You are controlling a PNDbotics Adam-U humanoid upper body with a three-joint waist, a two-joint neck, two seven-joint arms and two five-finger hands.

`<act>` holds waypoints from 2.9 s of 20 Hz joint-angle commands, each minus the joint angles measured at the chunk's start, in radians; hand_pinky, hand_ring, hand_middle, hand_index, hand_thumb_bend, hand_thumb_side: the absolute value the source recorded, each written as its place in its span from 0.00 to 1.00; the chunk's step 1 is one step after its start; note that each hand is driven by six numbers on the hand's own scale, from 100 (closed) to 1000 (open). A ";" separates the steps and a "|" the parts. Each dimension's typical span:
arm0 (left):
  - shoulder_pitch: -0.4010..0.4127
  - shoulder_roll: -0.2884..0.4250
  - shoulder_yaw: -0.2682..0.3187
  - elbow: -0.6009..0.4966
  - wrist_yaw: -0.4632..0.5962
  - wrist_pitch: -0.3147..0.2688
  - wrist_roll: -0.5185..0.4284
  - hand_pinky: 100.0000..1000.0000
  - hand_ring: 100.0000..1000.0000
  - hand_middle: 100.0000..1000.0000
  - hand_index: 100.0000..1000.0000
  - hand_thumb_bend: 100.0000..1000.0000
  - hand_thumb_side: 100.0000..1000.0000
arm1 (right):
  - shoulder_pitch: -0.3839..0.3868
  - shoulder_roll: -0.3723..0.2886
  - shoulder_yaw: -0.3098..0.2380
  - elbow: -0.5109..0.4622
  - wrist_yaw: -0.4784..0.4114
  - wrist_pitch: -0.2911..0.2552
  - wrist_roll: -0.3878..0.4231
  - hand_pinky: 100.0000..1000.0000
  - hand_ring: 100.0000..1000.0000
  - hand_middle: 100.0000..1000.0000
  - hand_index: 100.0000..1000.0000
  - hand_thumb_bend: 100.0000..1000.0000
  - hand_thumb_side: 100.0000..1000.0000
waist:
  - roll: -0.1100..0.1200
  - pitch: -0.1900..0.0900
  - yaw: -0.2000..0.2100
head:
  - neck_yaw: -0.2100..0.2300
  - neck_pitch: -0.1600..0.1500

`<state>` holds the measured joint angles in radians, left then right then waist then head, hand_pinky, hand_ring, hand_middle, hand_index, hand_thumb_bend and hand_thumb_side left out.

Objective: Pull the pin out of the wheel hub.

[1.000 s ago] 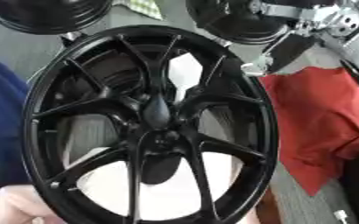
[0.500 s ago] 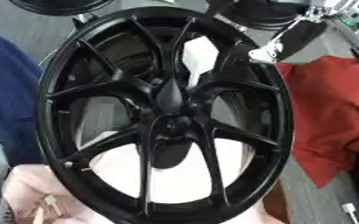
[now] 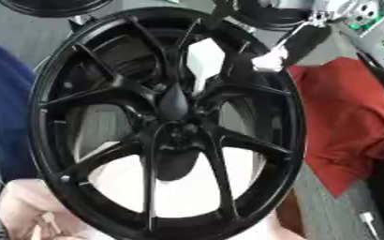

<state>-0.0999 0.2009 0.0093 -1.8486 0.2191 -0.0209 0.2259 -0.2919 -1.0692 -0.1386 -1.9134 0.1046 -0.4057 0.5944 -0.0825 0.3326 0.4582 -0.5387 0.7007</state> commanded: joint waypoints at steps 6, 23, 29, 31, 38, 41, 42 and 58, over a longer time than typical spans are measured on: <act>-0.011 0.006 -0.003 -0.006 0.006 0.000 -0.008 0.64 0.53 0.47 0.70 0.27 0.50 | -0.018 -0.015 -0.004 -0.019 0.145 0.019 -0.036 0.81 0.83 0.77 0.86 0.30 0.40 | -0.007 -0.009 0.006 | -0.016 -0.021; -0.018 -0.003 -0.016 0.005 0.014 0.003 -0.023 0.64 0.53 0.47 0.70 0.27 0.50 | -0.023 -0.010 0.003 -0.057 0.268 0.071 -0.023 0.78 0.81 0.75 0.86 0.29 0.46 | -0.020 0.005 0.022 | -0.059 -0.023; -0.017 -0.004 -0.014 0.006 0.013 0.002 -0.022 0.64 0.53 0.47 0.70 0.27 0.50 | -0.014 -0.021 -0.002 -0.032 0.256 0.059 0.009 0.78 0.80 0.74 0.86 0.29 0.48 | -0.025 0.010 0.026 | -0.074 -0.029; -0.016 -0.005 -0.016 0.007 0.013 0.002 -0.023 0.64 0.53 0.47 0.70 0.27 0.50 | -0.013 -0.025 -0.008 -0.027 0.253 0.058 0.010 0.78 0.80 0.74 0.86 0.29 0.47 | -0.027 0.014 0.027 | -0.077 -0.033; -0.015 -0.006 -0.018 0.012 0.009 0.003 -0.025 0.64 0.53 0.47 0.70 0.27 0.50 | -0.011 -0.025 -0.008 -0.027 0.221 0.056 0.027 0.76 0.79 0.68 0.84 0.21 0.46 | -0.032 0.021 0.024 | -0.070 -0.038; -0.015 -0.007 -0.019 0.014 0.008 0.003 -0.027 0.65 0.53 0.47 0.70 0.27 0.50 | -0.007 -0.025 -0.003 -0.023 0.163 0.062 0.047 0.73 0.78 0.65 0.83 0.17 0.47 | -0.033 0.017 0.023 | -0.072 -0.036; -0.015 -0.007 -0.020 0.015 0.008 0.004 -0.028 0.65 0.53 0.47 0.70 0.27 0.50 | -0.006 -0.027 -0.005 -0.021 0.144 0.065 0.053 0.73 0.78 0.65 0.83 0.17 0.47 | -0.033 0.015 0.022 | -0.073 -0.036; -0.022 -0.012 -0.025 0.018 0.007 0.003 -0.034 0.65 0.53 0.47 0.70 0.28 0.50 | 0.016 -0.013 -0.014 -0.014 0.082 0.076 0.040 0.72 0.76 0.62 0.79 0.18 0.46 | -0.048 0.017 0.026 | -0.089 -0.046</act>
<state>-0.1148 0.1834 -0.0155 -1.8172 0.2294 -0.0160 0.1959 -0.2713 -1.0595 -0.1355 -1.9250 0.1958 -0.3294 0.6442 -0.1357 0.3664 0.4838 -0.6230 0.6704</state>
